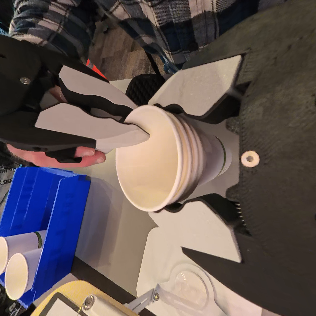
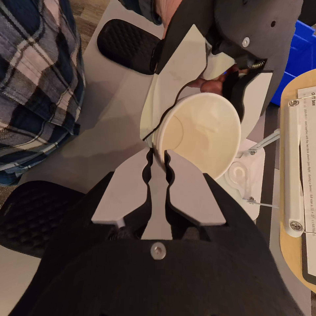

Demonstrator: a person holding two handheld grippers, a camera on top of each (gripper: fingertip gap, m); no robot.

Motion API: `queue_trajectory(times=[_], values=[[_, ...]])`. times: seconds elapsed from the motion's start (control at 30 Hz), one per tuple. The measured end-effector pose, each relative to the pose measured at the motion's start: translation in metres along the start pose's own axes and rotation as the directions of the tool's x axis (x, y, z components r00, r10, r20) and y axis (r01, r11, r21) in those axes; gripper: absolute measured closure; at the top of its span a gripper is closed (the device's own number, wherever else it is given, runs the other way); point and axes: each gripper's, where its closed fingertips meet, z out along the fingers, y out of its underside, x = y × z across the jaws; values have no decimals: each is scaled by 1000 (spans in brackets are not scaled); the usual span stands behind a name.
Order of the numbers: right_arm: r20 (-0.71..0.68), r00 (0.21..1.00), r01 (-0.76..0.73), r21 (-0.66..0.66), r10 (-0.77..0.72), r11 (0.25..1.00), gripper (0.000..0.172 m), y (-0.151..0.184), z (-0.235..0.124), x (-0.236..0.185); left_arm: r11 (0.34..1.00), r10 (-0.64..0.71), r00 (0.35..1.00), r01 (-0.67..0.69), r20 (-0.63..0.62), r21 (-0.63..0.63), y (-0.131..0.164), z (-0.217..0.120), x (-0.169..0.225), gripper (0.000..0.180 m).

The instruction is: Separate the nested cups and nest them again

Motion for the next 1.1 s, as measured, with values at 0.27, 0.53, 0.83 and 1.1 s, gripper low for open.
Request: queue_trajectory(times=[0.27, 0.53, 0.83, 1.1], values=[[36, 999, 23, 61, -26, 998, 167, -13, -5, -14, 999, 24, 995, -19, -101, 48, -12, -4, 15, 77], [52, 999, 0, 158, -8, 987, 167, -25, -21, -15, 999, 8, 985, 0, -170, 46, -8, -13, 22, 70], [66, 998, -24, 181, 13, 983, 167, -32, -26, -14, 998, 52, 982, -57, -183, -20, 8, -9, 25, 87], [-15, 991, -129, 211, 135, 969, 142, -37, -42, 6, 999, 38, 995, -41, -95, -27, 8, -6, 11, 88]])
